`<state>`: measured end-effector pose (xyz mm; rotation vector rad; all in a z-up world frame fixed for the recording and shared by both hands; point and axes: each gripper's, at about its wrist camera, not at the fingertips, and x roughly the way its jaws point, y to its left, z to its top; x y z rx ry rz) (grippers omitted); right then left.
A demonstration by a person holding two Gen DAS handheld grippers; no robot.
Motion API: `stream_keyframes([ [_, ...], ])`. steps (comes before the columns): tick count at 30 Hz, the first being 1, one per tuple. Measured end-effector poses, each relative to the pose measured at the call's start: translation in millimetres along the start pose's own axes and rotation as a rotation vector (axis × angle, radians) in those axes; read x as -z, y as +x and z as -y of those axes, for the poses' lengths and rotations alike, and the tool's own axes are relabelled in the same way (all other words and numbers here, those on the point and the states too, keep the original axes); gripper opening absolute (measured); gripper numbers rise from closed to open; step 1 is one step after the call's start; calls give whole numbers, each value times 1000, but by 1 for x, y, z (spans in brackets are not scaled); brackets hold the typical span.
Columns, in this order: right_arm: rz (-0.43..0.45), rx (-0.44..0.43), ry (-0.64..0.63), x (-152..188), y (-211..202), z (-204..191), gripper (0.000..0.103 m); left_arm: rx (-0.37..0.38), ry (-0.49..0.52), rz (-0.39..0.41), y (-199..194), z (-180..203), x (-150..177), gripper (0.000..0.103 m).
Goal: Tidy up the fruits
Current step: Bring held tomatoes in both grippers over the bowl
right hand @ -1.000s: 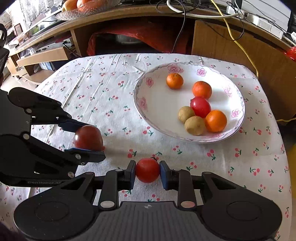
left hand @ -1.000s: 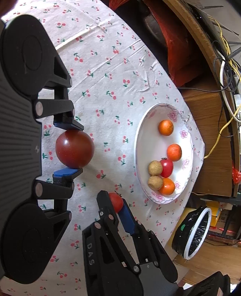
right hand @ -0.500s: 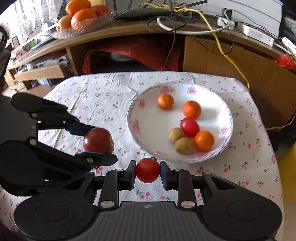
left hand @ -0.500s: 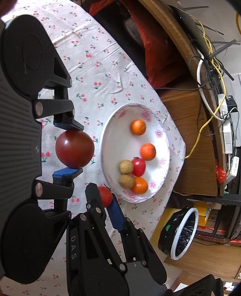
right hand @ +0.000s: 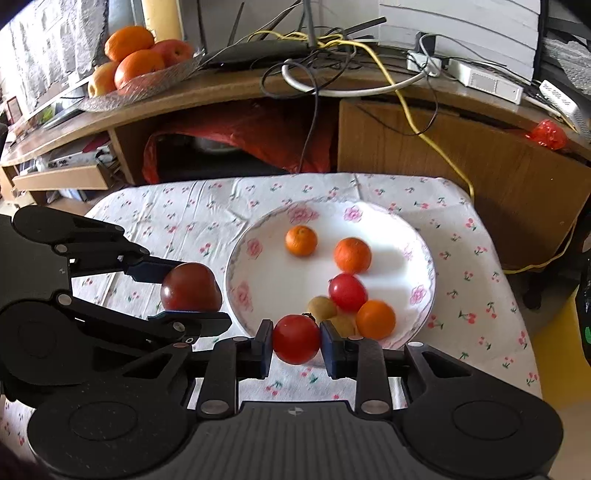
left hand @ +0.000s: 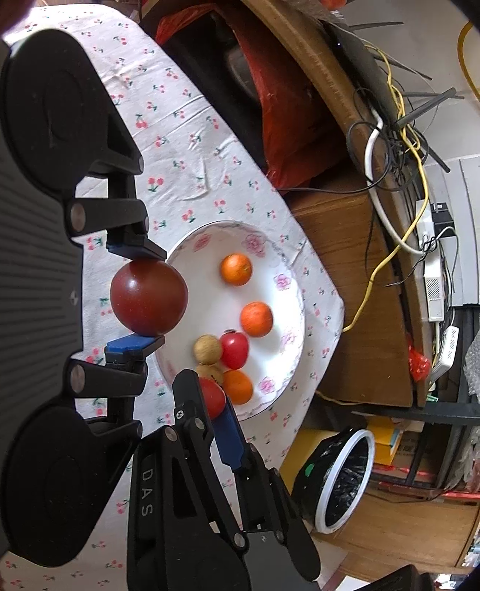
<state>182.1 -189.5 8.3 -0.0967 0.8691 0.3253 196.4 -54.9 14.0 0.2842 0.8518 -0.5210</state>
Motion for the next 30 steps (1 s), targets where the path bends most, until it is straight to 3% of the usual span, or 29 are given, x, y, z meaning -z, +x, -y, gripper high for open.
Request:
stream_keyframes([
  [11,26,38,38,-12,8,17,25,-13,-26,19,18,-5,-18,48],
  [30,35,62,21,-17,33,25,25,-10,-82,-4,48,-16,-22,48],
])
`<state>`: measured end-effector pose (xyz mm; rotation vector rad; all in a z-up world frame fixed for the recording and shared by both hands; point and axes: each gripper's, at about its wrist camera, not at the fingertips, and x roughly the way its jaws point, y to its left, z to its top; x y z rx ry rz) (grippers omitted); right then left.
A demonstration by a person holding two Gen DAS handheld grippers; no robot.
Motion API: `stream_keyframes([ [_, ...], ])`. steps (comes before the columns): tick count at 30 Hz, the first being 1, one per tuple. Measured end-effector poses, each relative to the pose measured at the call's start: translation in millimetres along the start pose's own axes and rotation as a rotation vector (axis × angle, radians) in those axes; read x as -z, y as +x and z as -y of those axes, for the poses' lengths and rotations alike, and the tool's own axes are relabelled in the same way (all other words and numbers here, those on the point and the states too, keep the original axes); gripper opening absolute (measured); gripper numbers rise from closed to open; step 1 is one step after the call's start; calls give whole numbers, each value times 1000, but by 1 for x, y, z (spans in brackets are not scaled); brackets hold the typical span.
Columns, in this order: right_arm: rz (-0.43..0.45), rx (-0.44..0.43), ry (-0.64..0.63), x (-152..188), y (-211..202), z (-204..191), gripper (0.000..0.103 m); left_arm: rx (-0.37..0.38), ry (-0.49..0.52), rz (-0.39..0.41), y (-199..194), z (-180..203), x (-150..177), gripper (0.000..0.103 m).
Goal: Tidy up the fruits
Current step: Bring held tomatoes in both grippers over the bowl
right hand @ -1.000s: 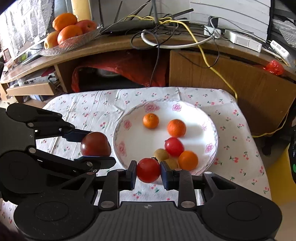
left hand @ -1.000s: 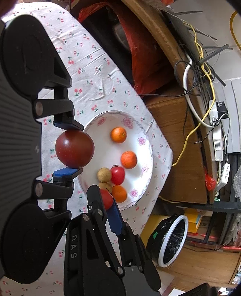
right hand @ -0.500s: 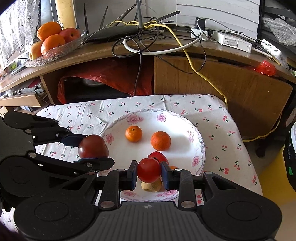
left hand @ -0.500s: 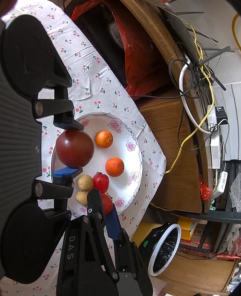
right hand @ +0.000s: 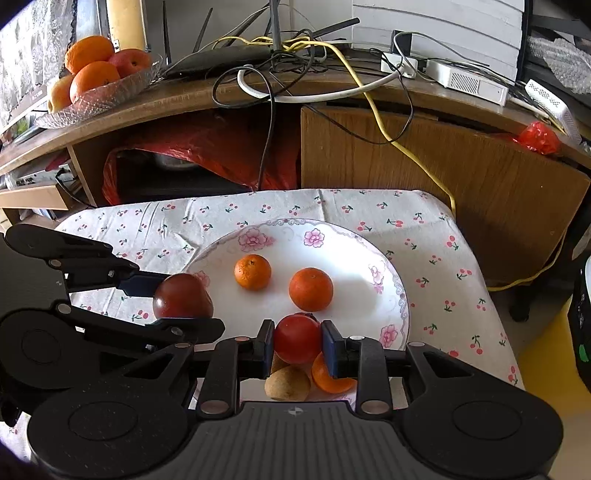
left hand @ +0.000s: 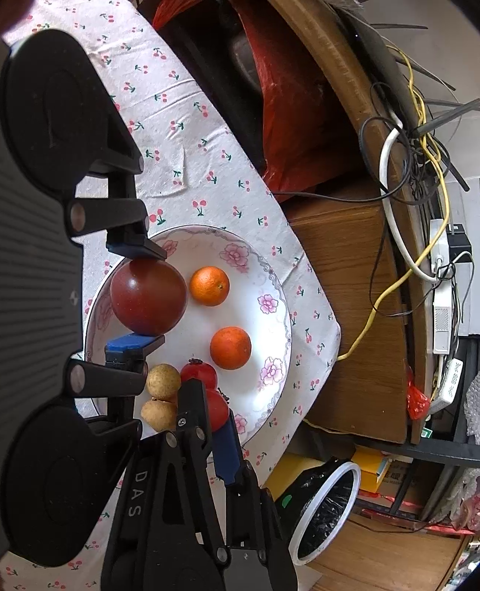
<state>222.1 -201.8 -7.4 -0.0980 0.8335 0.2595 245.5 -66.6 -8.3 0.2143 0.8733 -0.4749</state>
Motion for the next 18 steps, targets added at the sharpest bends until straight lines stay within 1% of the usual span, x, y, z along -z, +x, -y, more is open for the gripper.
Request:
stream_keyframes([
  [5,6,4,14,-3,5,2,25,-8,-14,9,2,-3,-2,47],
  [18,21,16,21,-5,11,6,27,-2,-28,9,7,-4,-3,47],
])
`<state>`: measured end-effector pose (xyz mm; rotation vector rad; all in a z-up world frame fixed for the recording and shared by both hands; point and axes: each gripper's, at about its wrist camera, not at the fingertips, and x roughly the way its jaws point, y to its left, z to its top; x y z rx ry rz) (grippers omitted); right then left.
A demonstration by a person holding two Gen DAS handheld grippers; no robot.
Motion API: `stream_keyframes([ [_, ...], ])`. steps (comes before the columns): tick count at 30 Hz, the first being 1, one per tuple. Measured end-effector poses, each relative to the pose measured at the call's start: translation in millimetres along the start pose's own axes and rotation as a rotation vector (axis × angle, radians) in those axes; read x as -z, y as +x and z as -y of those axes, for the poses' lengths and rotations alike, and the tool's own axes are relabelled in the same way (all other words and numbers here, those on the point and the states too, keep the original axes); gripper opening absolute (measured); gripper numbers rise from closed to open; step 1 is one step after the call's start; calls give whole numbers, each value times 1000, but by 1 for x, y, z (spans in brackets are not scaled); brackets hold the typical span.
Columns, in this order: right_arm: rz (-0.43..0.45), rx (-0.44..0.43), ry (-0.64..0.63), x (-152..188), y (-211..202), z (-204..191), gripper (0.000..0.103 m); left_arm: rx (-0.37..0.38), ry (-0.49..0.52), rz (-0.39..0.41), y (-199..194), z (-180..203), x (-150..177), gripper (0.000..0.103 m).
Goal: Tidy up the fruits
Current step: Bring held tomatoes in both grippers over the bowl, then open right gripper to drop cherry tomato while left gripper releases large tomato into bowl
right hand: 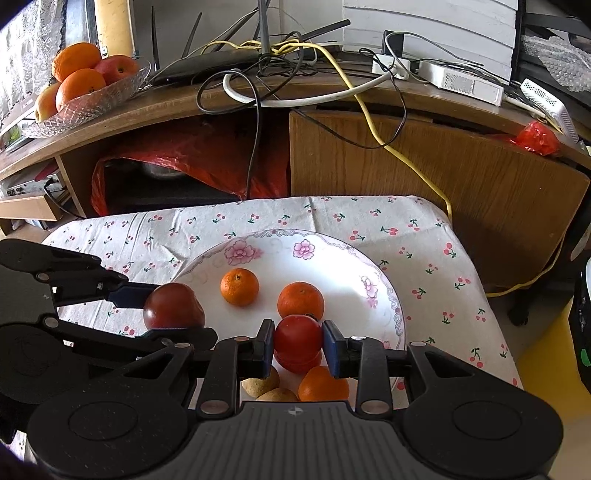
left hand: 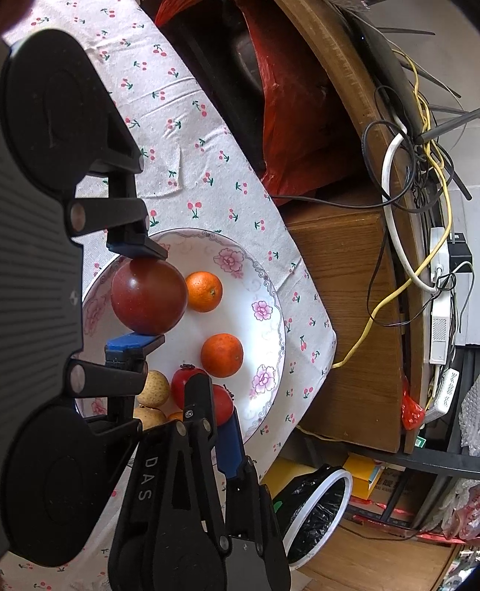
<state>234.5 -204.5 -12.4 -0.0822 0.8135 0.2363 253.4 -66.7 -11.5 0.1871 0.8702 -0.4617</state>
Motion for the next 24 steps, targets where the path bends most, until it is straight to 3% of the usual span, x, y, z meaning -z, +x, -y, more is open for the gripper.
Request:
stream_keyframes([
  [24,17,-20,40,-1,-4,5,28,7,0,22,-5,1,-1,53],
])
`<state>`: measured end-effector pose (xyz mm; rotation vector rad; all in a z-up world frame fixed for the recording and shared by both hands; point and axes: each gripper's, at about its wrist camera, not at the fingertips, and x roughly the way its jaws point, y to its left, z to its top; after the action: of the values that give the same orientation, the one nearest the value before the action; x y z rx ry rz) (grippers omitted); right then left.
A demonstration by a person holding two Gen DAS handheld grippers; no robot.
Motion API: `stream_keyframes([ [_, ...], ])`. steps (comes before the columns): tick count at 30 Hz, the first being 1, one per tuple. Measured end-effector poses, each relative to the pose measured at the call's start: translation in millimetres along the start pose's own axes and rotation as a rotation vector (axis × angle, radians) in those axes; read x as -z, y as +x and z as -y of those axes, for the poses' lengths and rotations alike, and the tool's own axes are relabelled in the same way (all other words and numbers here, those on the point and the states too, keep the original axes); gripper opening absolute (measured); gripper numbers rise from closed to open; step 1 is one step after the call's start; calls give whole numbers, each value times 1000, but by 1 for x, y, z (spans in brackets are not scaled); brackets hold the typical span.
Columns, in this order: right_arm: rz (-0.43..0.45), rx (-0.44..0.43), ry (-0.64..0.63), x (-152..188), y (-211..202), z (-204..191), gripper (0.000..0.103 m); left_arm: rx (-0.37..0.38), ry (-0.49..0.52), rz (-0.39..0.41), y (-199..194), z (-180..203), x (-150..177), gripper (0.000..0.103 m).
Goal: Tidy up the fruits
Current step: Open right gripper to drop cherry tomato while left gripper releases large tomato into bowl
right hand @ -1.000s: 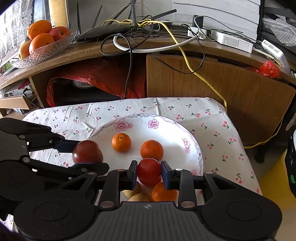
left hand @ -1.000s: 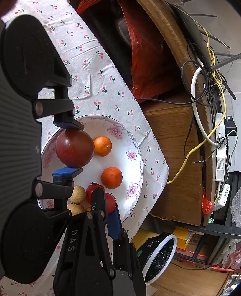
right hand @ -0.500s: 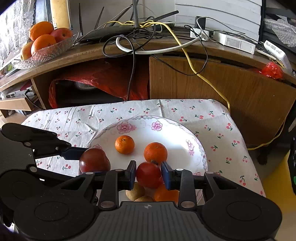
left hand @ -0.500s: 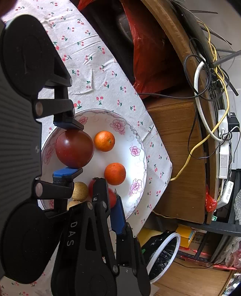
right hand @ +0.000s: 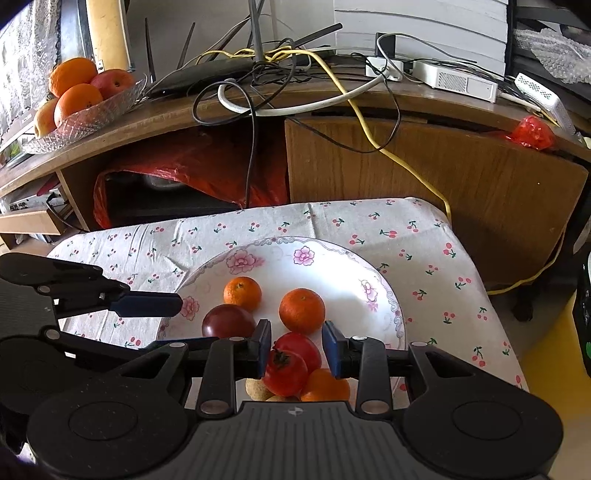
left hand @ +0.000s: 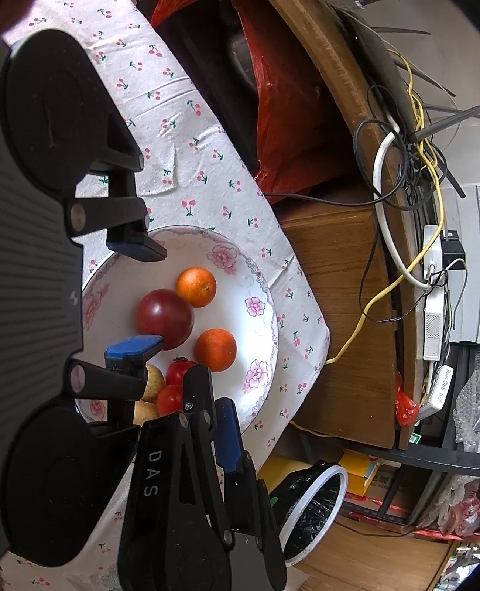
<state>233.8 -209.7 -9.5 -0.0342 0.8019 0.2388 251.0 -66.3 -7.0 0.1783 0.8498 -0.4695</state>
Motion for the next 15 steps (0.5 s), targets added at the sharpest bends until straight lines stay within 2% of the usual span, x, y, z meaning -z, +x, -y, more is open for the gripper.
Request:
stream_keyframes([
  [15,16,16,32,1,-7,8,32,-5,-3,13,-11,-1,1,54],
])
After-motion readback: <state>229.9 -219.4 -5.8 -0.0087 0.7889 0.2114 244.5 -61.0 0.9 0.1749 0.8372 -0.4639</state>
